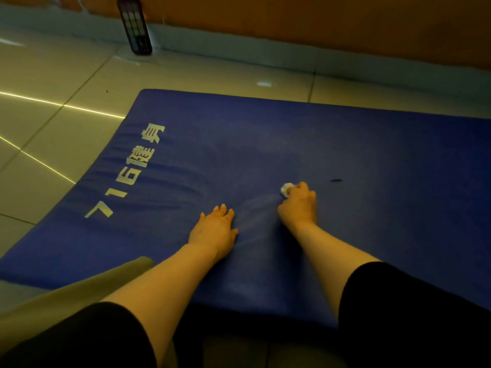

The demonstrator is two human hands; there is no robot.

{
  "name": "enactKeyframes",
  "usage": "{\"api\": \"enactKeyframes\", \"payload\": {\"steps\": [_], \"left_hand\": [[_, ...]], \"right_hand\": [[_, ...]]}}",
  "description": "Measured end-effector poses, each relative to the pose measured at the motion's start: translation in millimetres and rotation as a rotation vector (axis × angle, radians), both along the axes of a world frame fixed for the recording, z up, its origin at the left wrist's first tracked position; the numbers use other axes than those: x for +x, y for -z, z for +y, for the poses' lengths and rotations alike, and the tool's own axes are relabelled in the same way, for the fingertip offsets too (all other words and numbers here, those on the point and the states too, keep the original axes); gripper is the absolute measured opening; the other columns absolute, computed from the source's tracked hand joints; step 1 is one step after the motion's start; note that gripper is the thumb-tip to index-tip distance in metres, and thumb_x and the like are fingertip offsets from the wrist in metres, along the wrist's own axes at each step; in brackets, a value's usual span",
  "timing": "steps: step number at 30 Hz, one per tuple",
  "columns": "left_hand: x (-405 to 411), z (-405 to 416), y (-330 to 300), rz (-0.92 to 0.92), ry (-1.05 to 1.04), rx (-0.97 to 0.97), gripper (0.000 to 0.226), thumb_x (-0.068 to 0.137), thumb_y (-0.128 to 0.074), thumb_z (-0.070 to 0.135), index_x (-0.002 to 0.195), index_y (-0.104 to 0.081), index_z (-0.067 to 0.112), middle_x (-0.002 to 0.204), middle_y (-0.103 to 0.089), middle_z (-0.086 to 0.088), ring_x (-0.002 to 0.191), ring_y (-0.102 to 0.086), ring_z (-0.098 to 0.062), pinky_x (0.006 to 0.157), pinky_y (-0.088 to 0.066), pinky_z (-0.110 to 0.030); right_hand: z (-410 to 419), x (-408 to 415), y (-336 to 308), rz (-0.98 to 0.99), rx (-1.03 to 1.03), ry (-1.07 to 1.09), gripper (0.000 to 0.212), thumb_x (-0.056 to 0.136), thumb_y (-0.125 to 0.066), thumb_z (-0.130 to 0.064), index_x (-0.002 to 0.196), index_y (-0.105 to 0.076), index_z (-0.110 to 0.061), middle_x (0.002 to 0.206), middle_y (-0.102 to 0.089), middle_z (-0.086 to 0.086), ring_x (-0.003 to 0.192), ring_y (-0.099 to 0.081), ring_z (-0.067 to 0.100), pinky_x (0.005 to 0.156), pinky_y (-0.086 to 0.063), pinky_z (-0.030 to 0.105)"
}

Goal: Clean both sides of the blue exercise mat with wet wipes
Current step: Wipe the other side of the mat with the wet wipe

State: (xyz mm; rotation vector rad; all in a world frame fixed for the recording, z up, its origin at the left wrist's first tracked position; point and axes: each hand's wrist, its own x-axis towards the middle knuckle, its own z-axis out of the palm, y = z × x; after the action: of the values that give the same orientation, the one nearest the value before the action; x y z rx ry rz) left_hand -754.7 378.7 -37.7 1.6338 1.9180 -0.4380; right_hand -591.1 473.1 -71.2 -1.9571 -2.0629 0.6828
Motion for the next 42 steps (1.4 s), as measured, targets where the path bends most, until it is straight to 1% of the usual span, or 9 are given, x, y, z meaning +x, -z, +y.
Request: {"api": "enactKeyframes", "payload": {"steps": [5,12,18,23,26,31,36,39,42], "left_hand": [[5.3,-15.6,-1.1,0.017,0.009,0.044,0.061,0.104,-0.035,0.035,0.155,-0.009,0.013,0.162,-0.003,-0.009,0.149,-0.005,-0.024,0.121,-0.009,-0.041],[12.6,-39.1,-14.8,0.015,0.012,0.042,0.058,0.105,-0.033,0.034,0.154,-0.014,0.012,0.162,-0.006,-0.008,0.149,-0.006,-0.024,0.12,-0.009,-0.039],[20.3,-56.8,-18.8,0.043,0.031,0.077,0.056,0.104,-0.035,0.033,0.153,-0.02,0.011,0.161,-0.012,-0.01,0.149,-0.01,-0.024,0.119,-0.01,-0.04],[25.5,-71.6,-26.5,0.032,0.034,0.074,0.058,0.104,-0.035,0.034,0.154,-0.016,0.011,0.162,-0.009,-0.01,0.149,-0.009,-0.025,0.12,-0.009,-0.041],[27.2,-77.1,-28.3,0.034,0.033,0.082,0.058,0.104,-0.035,0.034,0.154,-0.015,0.011,0.162,-0.008,-0.01,0.149,-0.008,-0.025,0.12,-0.009,-0.041],[31.5,-84.5,-31.6,0.025,0.023,0.097,0.057,0.104,-0.035,0.032,0.154,-0.015,0.012,0.162,-0.01,-0.009,0.149,-0.008,-0.024,0.12,-0.009,-0.041],[29.7,-93.4,-36.4,0.003,0.028,0.084,0.06,0.103,-0.038,0.034,0.154,-0.014,0.012,0.162,-0.007,-0.008,0.149,-0.006,-0.023,0.121,-0.008,-0.041],[28.8,-99.2,-38.1,-0.009,0.023,0.089,0.06,0.104,-0.038,0.034,0.154,-0.012,0.013,0.162,-0.006,-0.007,0.149,-0.005,-0.023,0.121,-0.007,-0.041],[30.7,-104.0,-39.8,-0.006,0.022,0.105,0.06,0.104,-0.038,0.032,0.154,-0.012,0.013,0.162,-0.006,-0.008,0.149,-0.006,-0.023,0.121,-0.007,-0.04]], "right_hand": [[-48.2,-41.5,-6.2,0.104,-0.095,-0.325,0.01,0.089,-0.054,-0.009,0.097,-0.058,-0.006,0.11,-0.05,0.016,0.101,-0.051,0.034,0.078,-0.041,0.032],[-45.8,17.0,-9.8,-0.03,0.014,0.009,0.026,0.097,-0.045,-0.012,0.119,-0.056,-0.003,0.122,-0.047,0.015,0.111,-0.046,0.035,0.095,-0.04,0.037],[-94.8,-29.2,-17.7,0.095,-0.035,-0.382,0.02,0.091,-0.052,-0.01,0.109,-0.059,-0.005,0.113,-0.049,0.014,0.104,-0.046,0.032,0.087,-0.037,0.032],[-79.8,18.5,-10.0,0.01,0.029,-0.208,0.029,0.096,-0.047,-0.015,0.122,-0.059,-0.01,0.121,-0.049,0.013,0.111,-0.047,0.032,0.1,-0.039,0.037],[-84.3,25.3,-13.6,-0.01,0.028,-0.12,0.027,0.097,-0.045,-0.014,0.121,-0.055,-0.008,0.124,-0.046,0.012,0.102,-0.046,0.027,0.093,-0.04,0.032],[-127.0,-19.5,-28.8,0.128,-0.068,-0.401,0.019,0.09,-0.055,-0.017,0.101,-0.061,-0.003,0.106,-0.052,0.017,0.099,-0.051,0.035,0.079,-0.043,0.033],[-111.8,26.9,-21.1,0.024,0.001,-0.238,0.031,0.097,-0.047,-0.023,0.12,-0.063,-0.009,0.119,-0.052,0.016,0.11,-0.051,0.035,0.099,-0.04,0.037],[-110.7,42.6,-21.8,-0.035,0.037,-0.102,0.03,0.097,-0.047,-0.019,0.121,-0.061,-0.009,0.123,-0.05,0.015,0.108,-0.05,0.036,0.096,-0.04,0.038],[-136.5,10.8,-40.6,0.028,-0.022,-0.297,0.022,0.09,-0.052,-0.011,0.108,-0.064,-0.007,0.111,-0.05,0.016,0.099,-0.052,0.037,0.086,-0.042,0.036]]}}
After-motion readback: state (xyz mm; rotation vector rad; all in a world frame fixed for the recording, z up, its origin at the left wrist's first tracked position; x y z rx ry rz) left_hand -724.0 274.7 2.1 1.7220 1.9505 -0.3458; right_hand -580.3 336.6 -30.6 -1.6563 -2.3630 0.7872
